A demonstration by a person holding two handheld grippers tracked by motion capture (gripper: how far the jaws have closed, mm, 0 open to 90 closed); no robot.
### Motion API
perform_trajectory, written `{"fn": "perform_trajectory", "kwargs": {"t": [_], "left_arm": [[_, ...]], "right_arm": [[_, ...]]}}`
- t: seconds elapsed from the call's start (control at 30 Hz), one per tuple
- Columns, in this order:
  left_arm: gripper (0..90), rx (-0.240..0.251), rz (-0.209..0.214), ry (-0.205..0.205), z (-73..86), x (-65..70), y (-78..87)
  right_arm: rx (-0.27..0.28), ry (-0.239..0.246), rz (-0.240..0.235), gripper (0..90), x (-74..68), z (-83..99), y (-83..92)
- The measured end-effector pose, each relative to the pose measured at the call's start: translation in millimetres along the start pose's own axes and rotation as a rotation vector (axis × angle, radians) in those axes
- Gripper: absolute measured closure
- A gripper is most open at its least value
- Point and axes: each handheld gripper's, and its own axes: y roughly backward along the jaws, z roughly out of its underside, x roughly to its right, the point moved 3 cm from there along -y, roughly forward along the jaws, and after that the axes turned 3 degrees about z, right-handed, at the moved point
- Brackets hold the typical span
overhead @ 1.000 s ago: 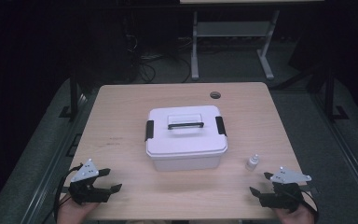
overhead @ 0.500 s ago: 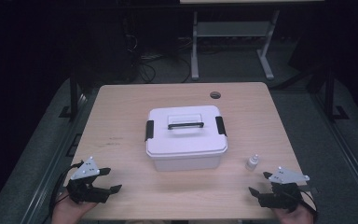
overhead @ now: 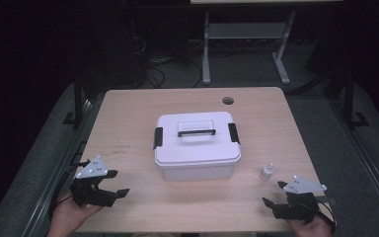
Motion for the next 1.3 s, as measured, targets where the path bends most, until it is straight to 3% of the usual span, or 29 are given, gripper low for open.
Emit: {"fn": "perform_trajectory", "kwargs": {"t": [0.47,0.83,1.3], "left_arm": [[23.8,-0.053,-0.028,-0.038,-41.1,-1.7,2.9],[25.1,-0.069,0.008,-0.084,-82.4,0.7,9.8],[25.1,-0.093,0.050,-0.117,-119.8,3.8,-3.1]], "right_arm": [[0.006,-0.005,-0.001,20.6,0.6,-0.2,1.7],[-0.004,-0.003,-0.011,20.5,-0.4,-0.5,1.7],[-0.001,-0.003,-0.008,20.4,1.2,-0.3,3.6]]}}
